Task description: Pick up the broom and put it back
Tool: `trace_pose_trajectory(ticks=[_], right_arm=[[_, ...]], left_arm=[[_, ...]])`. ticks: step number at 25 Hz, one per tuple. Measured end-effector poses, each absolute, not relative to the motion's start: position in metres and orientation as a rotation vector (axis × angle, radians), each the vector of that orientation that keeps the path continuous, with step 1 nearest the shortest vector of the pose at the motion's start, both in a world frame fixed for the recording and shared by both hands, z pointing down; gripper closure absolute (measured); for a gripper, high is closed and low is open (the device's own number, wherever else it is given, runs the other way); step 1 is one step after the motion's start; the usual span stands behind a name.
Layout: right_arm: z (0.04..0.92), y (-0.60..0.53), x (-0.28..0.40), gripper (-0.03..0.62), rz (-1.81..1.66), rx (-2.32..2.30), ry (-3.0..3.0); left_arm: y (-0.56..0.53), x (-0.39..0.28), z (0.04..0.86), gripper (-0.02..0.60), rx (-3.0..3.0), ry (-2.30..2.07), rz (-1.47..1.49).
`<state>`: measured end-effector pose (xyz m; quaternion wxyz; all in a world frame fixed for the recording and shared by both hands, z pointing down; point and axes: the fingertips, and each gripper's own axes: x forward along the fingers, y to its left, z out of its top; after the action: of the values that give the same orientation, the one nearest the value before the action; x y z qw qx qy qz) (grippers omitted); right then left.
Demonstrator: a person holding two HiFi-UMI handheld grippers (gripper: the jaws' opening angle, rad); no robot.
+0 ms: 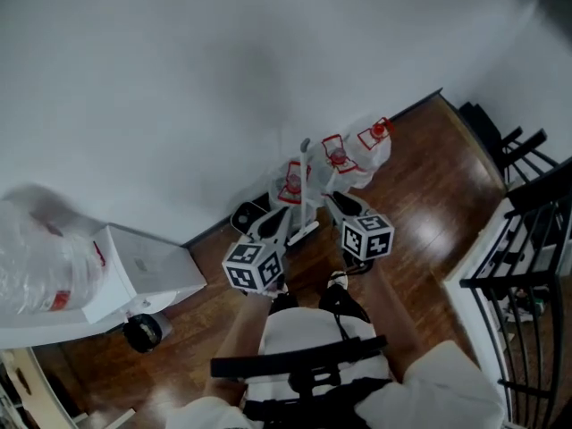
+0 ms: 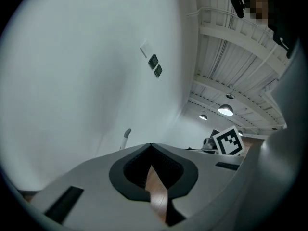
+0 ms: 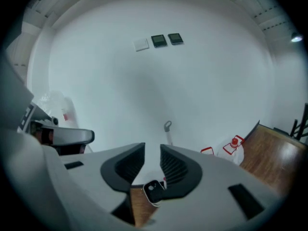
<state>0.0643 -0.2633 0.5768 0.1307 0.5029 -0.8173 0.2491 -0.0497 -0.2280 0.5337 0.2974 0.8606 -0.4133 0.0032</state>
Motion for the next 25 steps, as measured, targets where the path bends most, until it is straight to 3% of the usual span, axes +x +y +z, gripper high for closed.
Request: trace_pose_trajectory(ticks=[3,11,19,21,25], right_arm=[[0.597,-0.309,0.062,0.357,0.717,1.441,-2.342],[0.649,-0.402,0.039,0.352,0.702,1.397,-2.266],[0.688,-0.440,0.009,0.361,0.651,1.313,-2.217],[0.690,-0.439,0.008,0.443,0.629,1.321,-2.212],[0.687,-0.428,0.016,0.464,0.579,1.342,-2.224]], left_arm=[[-0.245,-0.047,0.543,0.595,2.265,-1.138,0.028],[-0.280,-0.052,0.571,0.595,2.183,-1.189,0.069],[-0.277,-0.072,0.594,0.595,2.094,-1.223,0.083],[-0.275,-0.077,0.597,0.595,2.079,-1.230,0.081],[-0.273,-0.080,0.596,0.595,2.075,-1.238,0.068]])
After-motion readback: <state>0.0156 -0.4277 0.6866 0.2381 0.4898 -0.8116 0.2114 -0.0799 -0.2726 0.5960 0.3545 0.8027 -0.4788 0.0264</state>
